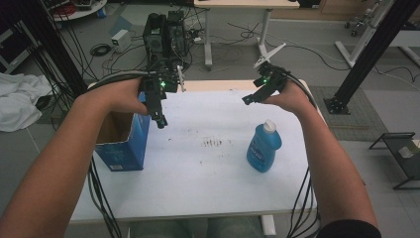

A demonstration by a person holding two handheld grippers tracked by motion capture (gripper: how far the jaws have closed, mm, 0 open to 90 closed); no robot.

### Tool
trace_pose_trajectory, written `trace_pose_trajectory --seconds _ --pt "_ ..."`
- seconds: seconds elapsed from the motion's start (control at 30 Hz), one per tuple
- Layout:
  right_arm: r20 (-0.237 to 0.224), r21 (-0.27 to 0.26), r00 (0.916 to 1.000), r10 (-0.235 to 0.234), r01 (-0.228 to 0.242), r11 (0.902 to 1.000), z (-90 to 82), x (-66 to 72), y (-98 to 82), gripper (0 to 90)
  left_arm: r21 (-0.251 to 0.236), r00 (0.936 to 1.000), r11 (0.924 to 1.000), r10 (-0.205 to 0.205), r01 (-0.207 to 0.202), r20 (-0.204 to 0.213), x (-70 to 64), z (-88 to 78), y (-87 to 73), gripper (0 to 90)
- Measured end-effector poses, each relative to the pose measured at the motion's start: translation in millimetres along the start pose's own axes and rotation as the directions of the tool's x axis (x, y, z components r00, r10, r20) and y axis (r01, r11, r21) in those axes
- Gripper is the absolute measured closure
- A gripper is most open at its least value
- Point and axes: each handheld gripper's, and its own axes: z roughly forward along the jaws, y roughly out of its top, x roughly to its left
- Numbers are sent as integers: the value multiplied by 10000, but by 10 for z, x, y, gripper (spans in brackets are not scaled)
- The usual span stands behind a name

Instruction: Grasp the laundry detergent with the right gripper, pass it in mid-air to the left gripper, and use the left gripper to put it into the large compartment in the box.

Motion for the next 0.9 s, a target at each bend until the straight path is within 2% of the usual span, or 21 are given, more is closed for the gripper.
trace_pose_trajectory --seconds 0.07,0.17,0.23,0.3,0.33,0.37,0.4,0.43,0.47,0.5,0.53,0.57,0.6,0.63,0.7,0.83,0.9 --pt "505 -419 9986 142 -121 9990 -90 -16 -74 33 -20 10000 10000 38 -38 -48 -13 3 -4 17" --pt "1143 -1028 9910 694 -576 9930 -259 -27 -239 33 -105 9999 9999 106 -107 -61 -34 4 -8 17" --pt "1324 -1182 9854 1073 -918 9887 -395 -13 -374 33 -184 9998 9996 194 -196 -82 -49 10 -5 16" --pt "1681 -1307 9778 1253 -1039 9860 -535 21 -524 33 -189 9996 9995 258 -259 -100 -68 13 7 17" --pt "1761 -1407 9729 1500 -1260 9820 -663 61 -669 33 -200 9990 9992 349 -354 -272 -77 11 10 17" --pt "1761 -1407 9729 1500 -1260 9820 -663 61 -669 33 -239 9996 9993 271 -273 -82 -90 17 23 17" --pt "2017 -1588 9643 1717 -1407 9772 -795 137 -869 34 -223 9994 9992 330 -332 -102 -100 15 31 16" --pt "2017 -1588 9643 1717 -1407 9772 -795 137 -869 34 -172 9989 9989 441 -444 -162 -108 8 41 16" --pt "2132 -1735 9594 1846 -1488 9735 -891 226 -1043 34 -263 9990 9988 421 -424 -119 -121 10 49 17" --pt "2132 -1735 9594 1846 -1488 9735 -891 226 -1043 34 -228 9984 9983 537 -541 -151 -129 3 57 17" --pt "2324 -1621 9568 1745 -1388 9770 -969 320 -1207 33 -336 9982 9978 556 -563 -212 -153 2 68 17" --pt "2344 -1845 9527 1937 -1520 9710 -985 385 -1280 33 -336 9982 9978 556 -563 -212 -153 2 68 17" --pt "2344 -1845 9527 1937 -1520 9710 -985 385 -1280 33 -278 9977 9974 656 -661 -175 -154 -8 73 17" --pt "2406 -1896 9504 1969 -1529 9699 -1021 498 -1426 33 -299 9971 9968 733 -739 -201 -162 -11 74 17" --pt "2509 -1925 9544 1616 -1144 9746 -1017 594 -1567 33 -278 9969 9967 761 -766 -218 -170 -10 70 16" --pt "2352 -1815 9566 1719 -1305 9747 -900 827 -1837 33 -291 9968 9965 779 -785 -198 -166 -9 60 17" --pt "2280 -1857 9595 1654 -1239 9748 -843 870 -1904 33 -356 9970 9966 736 -744 -225 -161 -7 58 17"
